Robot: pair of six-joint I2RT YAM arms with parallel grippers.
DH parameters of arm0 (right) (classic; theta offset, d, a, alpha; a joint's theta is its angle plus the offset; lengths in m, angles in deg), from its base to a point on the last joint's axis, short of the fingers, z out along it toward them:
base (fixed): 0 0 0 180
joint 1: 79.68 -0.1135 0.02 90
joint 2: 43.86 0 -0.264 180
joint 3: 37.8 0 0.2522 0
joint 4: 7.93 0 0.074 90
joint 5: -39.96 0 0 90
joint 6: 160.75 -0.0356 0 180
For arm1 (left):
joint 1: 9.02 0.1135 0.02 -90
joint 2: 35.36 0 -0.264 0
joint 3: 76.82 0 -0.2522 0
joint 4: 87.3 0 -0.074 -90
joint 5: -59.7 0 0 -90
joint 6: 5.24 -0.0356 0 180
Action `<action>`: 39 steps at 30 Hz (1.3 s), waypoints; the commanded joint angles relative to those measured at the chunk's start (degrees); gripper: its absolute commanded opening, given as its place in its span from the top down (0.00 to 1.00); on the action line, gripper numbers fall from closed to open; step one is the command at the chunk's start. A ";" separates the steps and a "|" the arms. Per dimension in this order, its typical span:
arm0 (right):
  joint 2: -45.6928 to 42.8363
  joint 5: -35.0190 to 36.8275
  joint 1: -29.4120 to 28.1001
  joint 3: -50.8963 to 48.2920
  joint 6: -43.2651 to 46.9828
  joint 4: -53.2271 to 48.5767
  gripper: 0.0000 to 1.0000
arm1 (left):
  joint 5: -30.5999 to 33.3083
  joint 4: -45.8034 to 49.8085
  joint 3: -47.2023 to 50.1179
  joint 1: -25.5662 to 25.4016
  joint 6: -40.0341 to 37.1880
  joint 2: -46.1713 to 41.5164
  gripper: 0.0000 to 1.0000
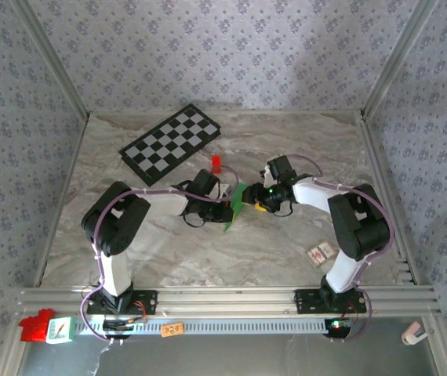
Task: Fold a paper plane with a square sheet of paper (pick it up from the middle)
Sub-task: Fold the wing for the fifth time at the center of the table.
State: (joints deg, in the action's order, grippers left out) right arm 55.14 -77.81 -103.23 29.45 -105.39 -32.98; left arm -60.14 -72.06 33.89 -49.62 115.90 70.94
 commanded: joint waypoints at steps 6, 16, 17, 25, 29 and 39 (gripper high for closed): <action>3.16 0.85 -0.61 3.00 1.86 -1.53 0.39 | -2.32 -3.97 1.89 0.53 1.51 1.62 1.00; 6.74 2.43 -1.71 5.10 2.11 -3.06 0.39 | -3.25 -5.87 2.97 1.13 2.61 2.24 0.96; 6.98 2.66 -1.85 5.34 2.11 -3.31 0.38 | -3.30 -5.96 2.97 1.14 2.68 2.35 0.95; 9.16 6.74 -2.80 7.64 1.78 -7.60 0.36 | -3.29 -6.22 3.58 1.27 2.88 2.77 0.86; 10.65 9.06 -3.35 8.96 0.71 -9.99 0.35 | -3.29 -6.22 3.67 1.31 2.94 3.12 0.84; 14.93 13.52 -4.81 12.72 -3.04 -16.23 0.32 | -3.03 -5.30 3.52 1.31 2.79 3.91 0.89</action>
State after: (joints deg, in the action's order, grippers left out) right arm 64.16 -69.70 -107.19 43.33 -106.94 -48.46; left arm -64.43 -78.58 36.34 -48.44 118.96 72.40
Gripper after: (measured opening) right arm 0.680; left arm 0.116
